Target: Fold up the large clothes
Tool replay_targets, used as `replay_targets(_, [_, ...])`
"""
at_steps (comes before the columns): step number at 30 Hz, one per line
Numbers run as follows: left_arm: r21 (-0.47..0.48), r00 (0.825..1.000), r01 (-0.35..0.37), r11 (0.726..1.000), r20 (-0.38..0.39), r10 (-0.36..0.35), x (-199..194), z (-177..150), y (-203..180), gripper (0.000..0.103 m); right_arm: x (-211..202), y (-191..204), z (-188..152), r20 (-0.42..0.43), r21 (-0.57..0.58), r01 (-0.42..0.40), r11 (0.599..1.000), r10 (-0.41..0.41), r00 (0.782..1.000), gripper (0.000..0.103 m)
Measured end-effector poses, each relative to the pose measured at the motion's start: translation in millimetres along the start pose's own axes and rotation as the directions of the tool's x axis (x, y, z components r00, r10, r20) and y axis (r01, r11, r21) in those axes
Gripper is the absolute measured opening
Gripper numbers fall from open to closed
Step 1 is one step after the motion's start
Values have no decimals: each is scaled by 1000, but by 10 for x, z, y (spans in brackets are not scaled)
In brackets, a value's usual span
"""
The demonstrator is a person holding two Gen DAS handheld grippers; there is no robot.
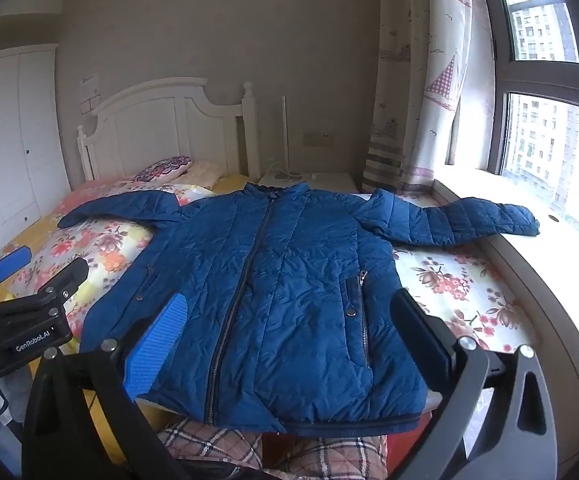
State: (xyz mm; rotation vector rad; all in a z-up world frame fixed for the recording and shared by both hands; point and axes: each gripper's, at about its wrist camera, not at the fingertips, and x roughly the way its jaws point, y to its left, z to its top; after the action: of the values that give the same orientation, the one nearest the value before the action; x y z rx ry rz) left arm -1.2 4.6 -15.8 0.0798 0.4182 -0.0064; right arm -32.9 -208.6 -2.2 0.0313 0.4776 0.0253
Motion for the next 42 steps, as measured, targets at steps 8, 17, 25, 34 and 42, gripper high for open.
replay_targets(8, [0, 1000, 0, 1000, -5, 0, 6, -21, 17, 99, 30, 12, -31, -3, -3, -3, 1000, 3, 1000, 101])
replay_targets(17, [-1, 1000, -3, 1000, -10, 3, 32, -60, 33, 99, 49, 24, -63, -5, -1, -8, 1000, 8, 1000, 101])
replay_targets(25, [-1, 1000, -2, 1000, -13, 2, 36, -48, 31, 99, 49, 26, -65, -5, -1, -8, 1000, 8, 1000, 101])
replay_targets(34, [-1, 1000, -3, 1000, -13, 3, 35, -45, 28, 99, 54, 37, -66, -8, -3, -10, 1000, 10, 1000, 101])
replay_targets(42, [0, 1000, -2, 1000, -15, 2, 39, -35, 23, 99, 55, 44, -69, -8, -2, -10, 1000, 10, 1000, 101])
